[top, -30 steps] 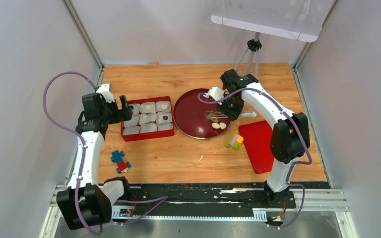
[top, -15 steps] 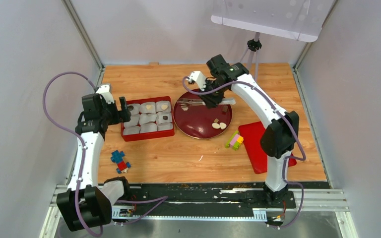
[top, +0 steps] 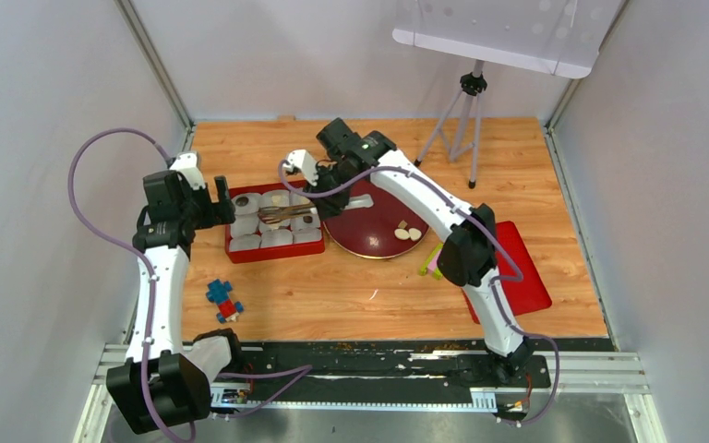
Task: Pack the chocolate
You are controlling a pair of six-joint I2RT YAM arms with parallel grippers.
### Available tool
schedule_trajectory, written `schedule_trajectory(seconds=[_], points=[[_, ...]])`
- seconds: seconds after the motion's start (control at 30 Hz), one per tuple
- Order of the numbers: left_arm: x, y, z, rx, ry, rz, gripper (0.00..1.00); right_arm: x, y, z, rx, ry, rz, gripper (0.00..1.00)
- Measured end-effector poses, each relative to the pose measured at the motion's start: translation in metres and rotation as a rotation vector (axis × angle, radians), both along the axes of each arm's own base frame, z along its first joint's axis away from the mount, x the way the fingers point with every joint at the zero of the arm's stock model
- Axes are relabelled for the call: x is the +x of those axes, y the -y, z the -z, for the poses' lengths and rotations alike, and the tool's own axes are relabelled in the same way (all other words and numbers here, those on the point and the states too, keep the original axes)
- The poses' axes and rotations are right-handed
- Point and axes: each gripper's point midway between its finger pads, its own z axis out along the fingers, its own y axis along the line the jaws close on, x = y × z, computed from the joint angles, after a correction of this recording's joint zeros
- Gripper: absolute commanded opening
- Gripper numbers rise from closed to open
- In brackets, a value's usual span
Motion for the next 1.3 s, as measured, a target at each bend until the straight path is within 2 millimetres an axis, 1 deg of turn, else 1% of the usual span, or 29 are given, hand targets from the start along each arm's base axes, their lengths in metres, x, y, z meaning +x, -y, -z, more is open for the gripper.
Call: schedule_trajectory(seconds=[0.07,0.13,0.27,0.37,0.57,0.77,1.03,1.3], points=[[-0.001,0.0,0.001,0.0,-0.005,-0.002,1.0,-0.005,-0.013,0.007,0.004,-0.013,-0.017,0.04],[-0.002,0.0,0.002,0.0,-0.01,-0.002,1.0,-0.006,-0.021,0.017,0.0,-0.024,-0.021,0.04],[-0.003,0.0,0.002,-0.001,-0.014,-0.003,1.0,-0.002,-0.026,0.033,-0.015,-0.041,-0.007,0.04],[-0.003,-0.001,0.002,-0.001,-0.013,-0.005,1.0,0.002,-0.028,0.039,-0.021,-0.038,0.008,0.04],[-0.003,-0.002,0.002,-0.003,-0.012,-0.009,1.0,0.012,-0.032,0.034,-0.004,-0.002,0.033,0.05],[-0.003,-0.001,0.002,-0.006,-0.011,-0.008,1.0,0.022,-0.038,0.025,0.018,0.044,0.048,0.08],[-0.002,0.0,0.001,-0.014,-0.009,-0.006,1.0,0.028,-0.035,0.028,-0.002,0.068,0.068,0.11],[-0.002,0.0,0.001,-0.018,-0.009,-0.006,1.0,0.027,-0.033,0.032,-0.013,0.064,0.069,0.13]])
